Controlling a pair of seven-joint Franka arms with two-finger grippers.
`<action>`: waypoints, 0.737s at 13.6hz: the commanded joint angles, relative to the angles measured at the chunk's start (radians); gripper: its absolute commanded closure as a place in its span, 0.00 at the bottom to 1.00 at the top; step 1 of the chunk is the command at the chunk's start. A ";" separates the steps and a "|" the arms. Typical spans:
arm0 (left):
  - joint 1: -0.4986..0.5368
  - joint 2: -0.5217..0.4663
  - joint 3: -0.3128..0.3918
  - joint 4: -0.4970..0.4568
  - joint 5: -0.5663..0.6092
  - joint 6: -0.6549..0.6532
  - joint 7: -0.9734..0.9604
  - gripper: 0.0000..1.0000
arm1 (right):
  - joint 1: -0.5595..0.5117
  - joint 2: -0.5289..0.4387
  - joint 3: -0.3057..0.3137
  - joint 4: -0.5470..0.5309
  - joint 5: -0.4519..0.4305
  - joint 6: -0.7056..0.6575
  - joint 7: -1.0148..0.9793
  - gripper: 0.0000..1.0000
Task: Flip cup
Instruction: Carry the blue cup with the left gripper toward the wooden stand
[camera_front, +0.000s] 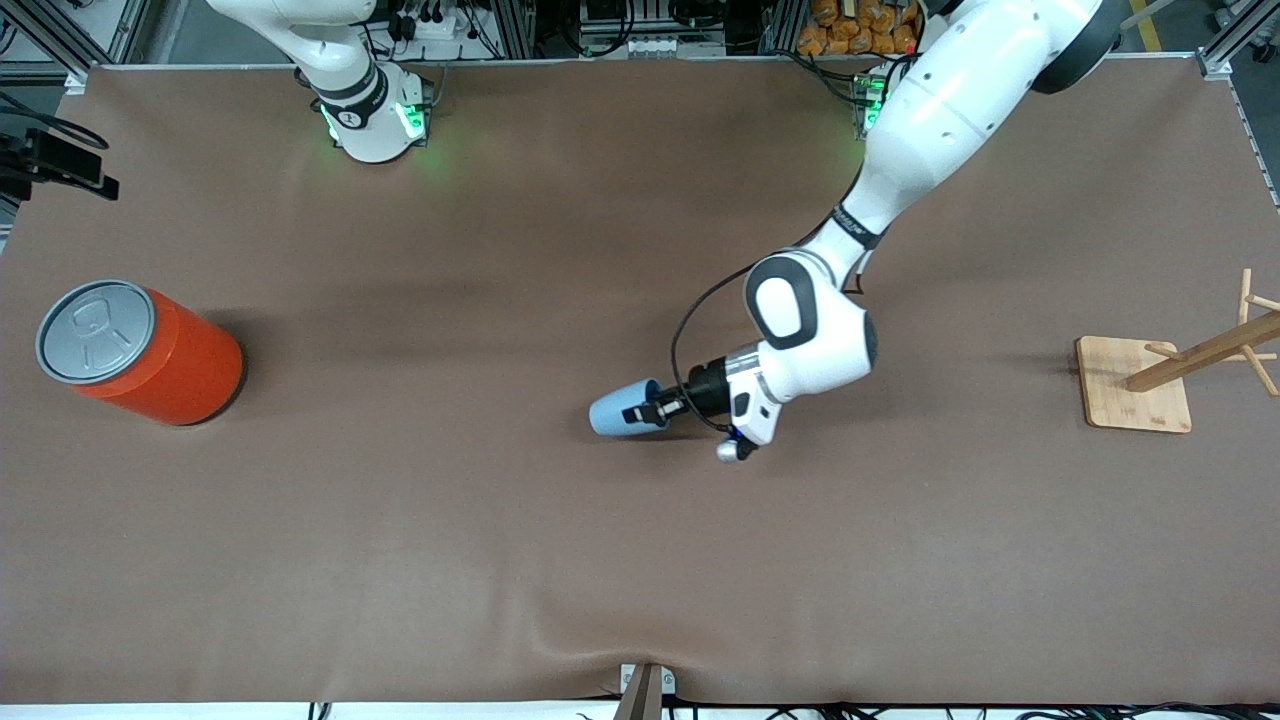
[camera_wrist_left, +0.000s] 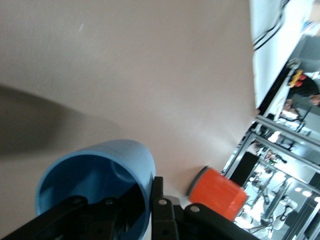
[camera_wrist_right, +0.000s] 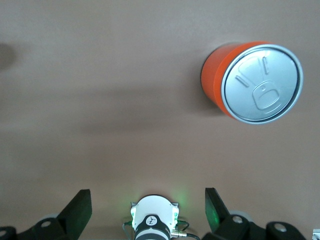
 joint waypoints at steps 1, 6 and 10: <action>0.065 -0.105 0.002 -0.085 0.023 -0.041 -0.019 1.00 | 0.020 -0.071 0.001 -0.076 0.008 0.025 -0.007 0.00; 0.253 -0.272 0.005 -0.260 0.260 -0.226 -0.022 1.00 | 0.047 -0.148 -0.002 -0.132 0.006 0.039 -0.010 0.00; 0.385 -0.321 0.005 -0.291 0.688 -0.400 -0.079 1.00 | 0.028 -0.126 -0.008 -0.122 0.003 0.024 -0.017 0.00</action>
